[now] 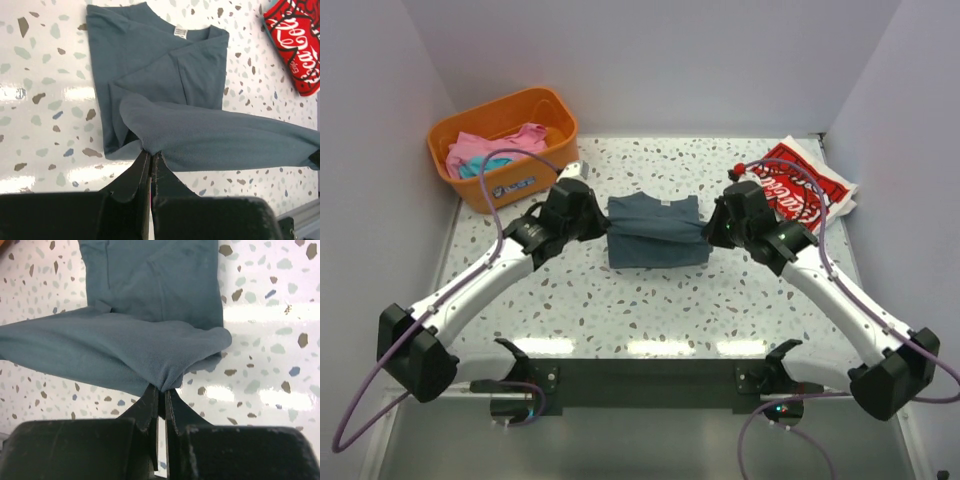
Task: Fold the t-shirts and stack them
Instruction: Fold the tshirt
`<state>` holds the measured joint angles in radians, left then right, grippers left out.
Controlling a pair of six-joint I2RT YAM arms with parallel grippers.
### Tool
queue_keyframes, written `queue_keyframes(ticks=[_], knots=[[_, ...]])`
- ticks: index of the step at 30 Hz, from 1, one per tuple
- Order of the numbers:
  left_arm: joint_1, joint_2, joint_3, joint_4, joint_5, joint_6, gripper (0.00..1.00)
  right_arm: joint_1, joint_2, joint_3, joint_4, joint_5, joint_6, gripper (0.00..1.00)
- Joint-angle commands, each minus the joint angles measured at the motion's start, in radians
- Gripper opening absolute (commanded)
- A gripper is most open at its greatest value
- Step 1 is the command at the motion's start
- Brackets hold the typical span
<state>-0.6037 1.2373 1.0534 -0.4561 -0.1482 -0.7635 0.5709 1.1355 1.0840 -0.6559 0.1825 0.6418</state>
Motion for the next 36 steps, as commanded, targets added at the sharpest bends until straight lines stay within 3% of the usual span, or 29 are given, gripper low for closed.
queue_keyframes(ticks=[1, 8, 16, 24, 26, 27, 28, 29, 30, 32, 35, 36], knots=[[0.054, 0.068, 0.091, 0.059, -0.021, 0.075, 0.00, -0.078, 0.072, 0.086, 0.079, -0.052, -0.065, 0.00], [0.153, 0.260, 0.220, 0.102, 0.021, 0.113, 0.00, -0.204, 0.253, 0.183, 0.140, -0.175, -0.087, 0.00], [0.199, 0.456, 0.335, 0.112, 0.019, 0.130, 0.00, -0.253, 0.486, 0.264, 0.200, -0.322, -0.096, 0.00], [0.228, 0.683, 0.468, 0.135, 0.018, 0.144, 0.00, -0.267, 0.734, 0.438, 0.207, -0.192, -0.094, 0.00], [0.228, 0.726, 0.502, 0.128, 0.015, 0.150, 0.08, -0.270, 0.800, 0.467, 0.210, -0.186, -0.088, 0.00], [0.228, 0.766, 0.540, 0.123, 0.015, 0.151, 0.19, -0.272, 0.819, 0.496, 0.210, -0.186, -0.082, 0.19], [0.229, 0.783, 0.559, 0.116, 0.006, 0.162, 0.48, -0.273, 0.858, 0.511, 0.211, -0.186, -0.079, 0.33], [0.229, 0.813, 0.574, 0.094, 0.001, 0.162, 0.60, -0.275, 0.874, 0.545, 0.210, -0.184, -0.082, 0.47], [0.229, 0.823, 0.603, 0.086, 0.002, 0.171, 0.82, -0.275, 0.891, 0.563, 0.196, -0.192, -0.090, 0.58], [0.229, 0.826, 0.614, 0.076, 0.010, 0.176, 0.97, -0.273, 0.915, 0.605, 0.180, -0.192, -0.103, 0.67], [0.229, 0.786, 0.596, 0.076, 0.012, 0.184, 1.00, -0.275, 0.899, 0.614, 0.164, -0.198, -0.131, 0.82], [0.229, 0.771, 0.565, 0.076, 0.009, 0.184, 1.00, -0.275, 0.886, 0.604, 0.168, -0.199, -0.137, 0.99]])
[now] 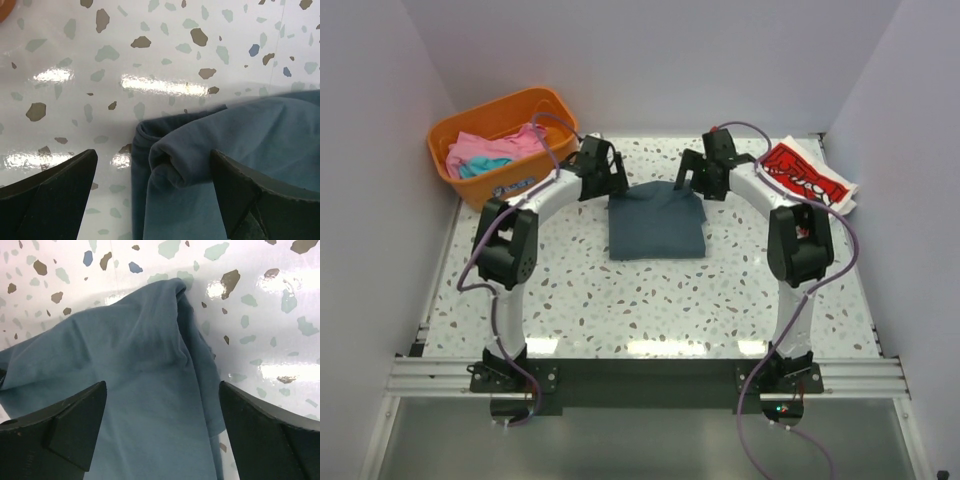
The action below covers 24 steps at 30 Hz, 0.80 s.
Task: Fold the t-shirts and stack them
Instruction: Fold the tshirt
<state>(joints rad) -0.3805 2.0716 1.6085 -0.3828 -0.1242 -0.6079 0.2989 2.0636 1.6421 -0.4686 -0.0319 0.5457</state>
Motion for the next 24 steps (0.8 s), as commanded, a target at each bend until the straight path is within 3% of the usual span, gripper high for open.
queue_keyframes(ticks=[1, 5, 9, 14, 20, 24], knots=[[0.006, -0.080, -0.008, -0.002, -0.035, 0.023, 1.00, -0.001, -0.062, 0.032, -0.018, 0.010, -0.047, 0.99], [0.005, -0.212, -0.136, 0.048, -0.017, 0.010, 1.00, 0.005, -0.183, -0.144, 0.099, -0.083, -0.046, 0.99], [0.003, -0.242, -0.197, 0.174, 0.204, 0.037, 1.00, 0.012, -0.174, -0.189, 0.168, -0.241, -0.029, 0.99], [-0.021, -0.129, -0.119, 0.197, 0.331, 0.056, 1.00, 0.017, -0.090, -0.136, 0.226, -0.338, 0.034, 0.99], [-0.020, 0.056, 0.037, 0.160, 0.330, 0.069, 1.00, 0.016, 0.052, -0.021, 0.223, -0.321, 0.068, 0.99], [-0.018, 0.185, 0.197, 0.099, 0.213, 0.097, 1.00, 0.016, 0.163, 0.093, 0.159, -0.223, 0.039, 0.99]])
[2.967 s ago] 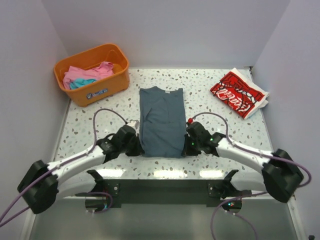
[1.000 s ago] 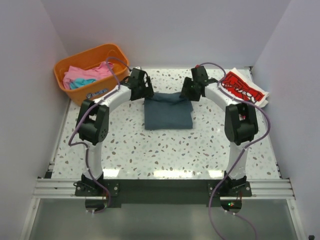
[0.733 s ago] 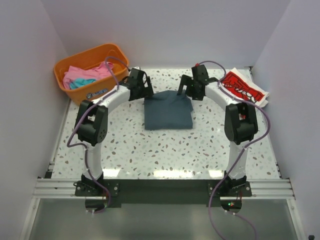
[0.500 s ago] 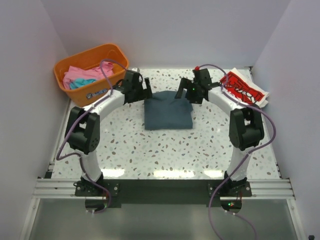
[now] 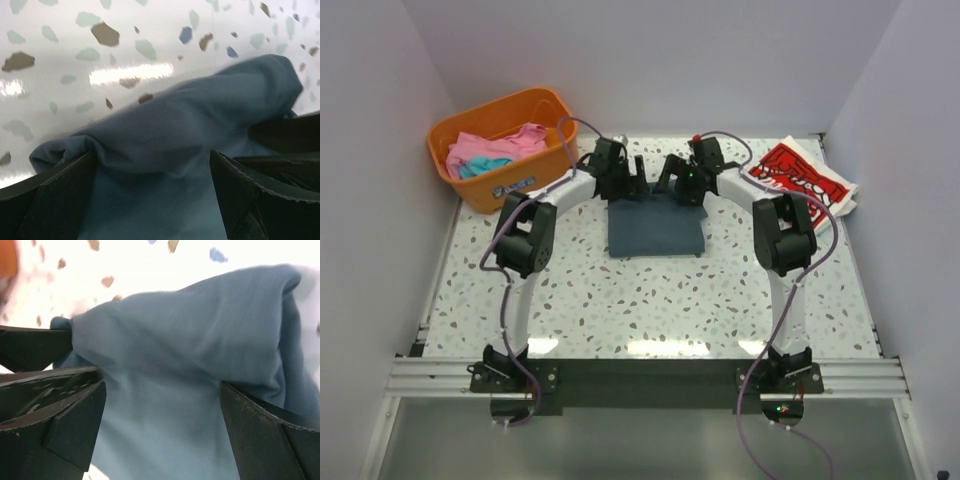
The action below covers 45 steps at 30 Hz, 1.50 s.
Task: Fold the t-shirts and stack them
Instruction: Fold the tshirt
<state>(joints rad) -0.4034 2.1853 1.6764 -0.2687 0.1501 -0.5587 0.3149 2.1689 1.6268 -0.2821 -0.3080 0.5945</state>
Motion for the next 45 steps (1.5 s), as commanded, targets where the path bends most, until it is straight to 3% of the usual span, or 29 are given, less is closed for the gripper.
queue_keyframes(ticks=[1, 5, 13, 17, 20, 26, 31, 39, 45], knots=[[0.006, 0.100, 0.169, -0.055, -0.111, 0.052, 1.00, -0.002, 0.083, 0.138, -0.055, 0.076, -0.022, 0.99], [0.017, 0.238, 0.312, -0.151, -0.149, 0.059, 1.00, -0.003, 0.157, 0.191, -0.101, 0.109, -0.055, 0.99], [0.017, 0.113, 0.025, -0.035, -0.084, 0.020, 1.00, -0.002, 0.105, 0.121, -0.126, 0.124, -0.073, 0.99], [0.006, -0.057, -0.325, 0.114, -0.023, -0.027, 1.00, 0.007, 0.014, -0.198, 0.047, 0.064, -0.027, 0.99], [-0.021, -0.164, -0.494, 0.169, -0.037, -0.053, 1.00, 0.018, -0.059, -0.377, 0.098, 0.050, -0.009, 0.98], [-0.107, -0.376, -0.679, 0.172, -0.122, -0.086, 1.00, 0.093, -0.295, -0.660, 0.193, 0.099, 0.034, 0.99], [-0.150, -0.513, -0.672, 0.100, -0.193, -0.083, 1.00, 0.105, -0.443, -0.653, 0.060, 0.144, -0.019, 0.99], [-0.153, -0.693, -0.495, -0.095, -0.303, -0.038, 1.00, 0.115, -0.739, -0.582, -0.196, 0.217, -0.159, 0.99], [-0.153, -0.916, -0.631, -0.219, -0.399, -0.087, 1.00, 0.109, -0.839, -0.624, -0.264, 0.326, -0.260, 0.99]])
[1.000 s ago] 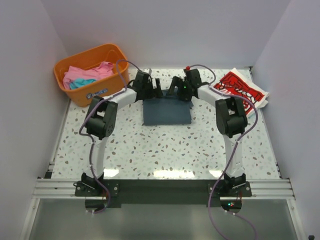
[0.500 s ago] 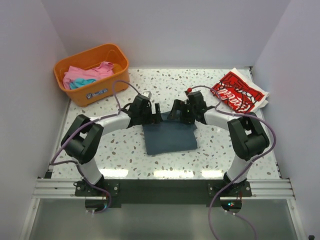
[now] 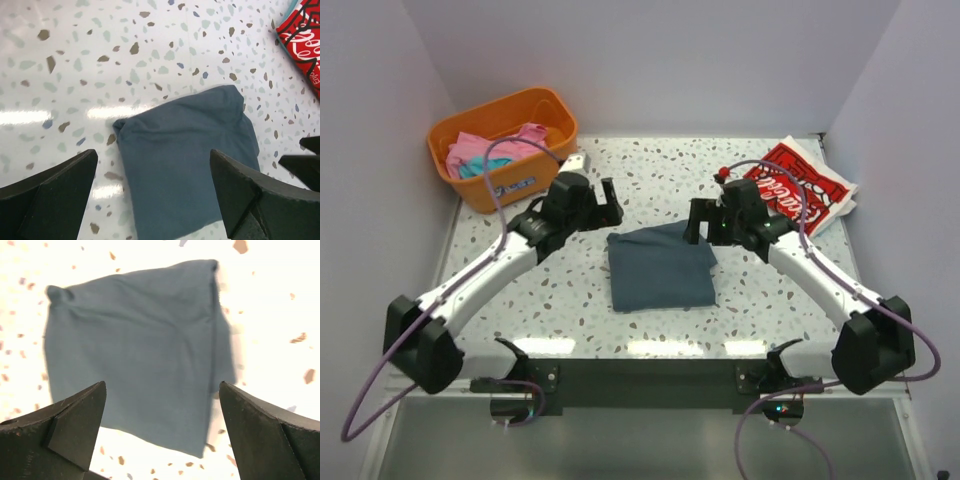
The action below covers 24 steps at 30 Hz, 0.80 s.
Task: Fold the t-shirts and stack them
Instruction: Fold the tshirt, then neatly place the folded tshirt to the corner
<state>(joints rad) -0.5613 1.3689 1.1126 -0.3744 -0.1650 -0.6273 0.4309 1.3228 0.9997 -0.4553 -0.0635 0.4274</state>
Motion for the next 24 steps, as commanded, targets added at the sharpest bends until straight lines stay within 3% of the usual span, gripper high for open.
queue_keyframes(ticks=[1, 7, 10, 18, 24], knots=[[0.005, -0.185, -0.141, -0.119, -0.087, -0.026, 1.00, -0.011, 0.036, 0.013, -0.095, 0.099, -0.102, 0.99], [0.006, -0.511, -0.361, -0.259, -0.119, -0.100, 1.00, -0.020, 0.194, 0.062, -0.079, 0.139, -0.133, 0.98], [0.005, -0.614, -0.398, -0.360, -0.145, -0.149, 1.00, -0.021, 0.288, 0.086, -0.079, 0.140, -0.138, 0.94], [0.005, -0.683, -0.396, -0.374, -0.119, -0.169, 1.00, 0.005, 0.378, 0.016, 0.006, 0.065, -0.096, 0.84], [0.005, -0.646, -0.387, -0.409, -0.145, -0.170, 1.00, 0.061, 0.432, -0.004, 0.018, 0.093, -0.046, 0.56]])
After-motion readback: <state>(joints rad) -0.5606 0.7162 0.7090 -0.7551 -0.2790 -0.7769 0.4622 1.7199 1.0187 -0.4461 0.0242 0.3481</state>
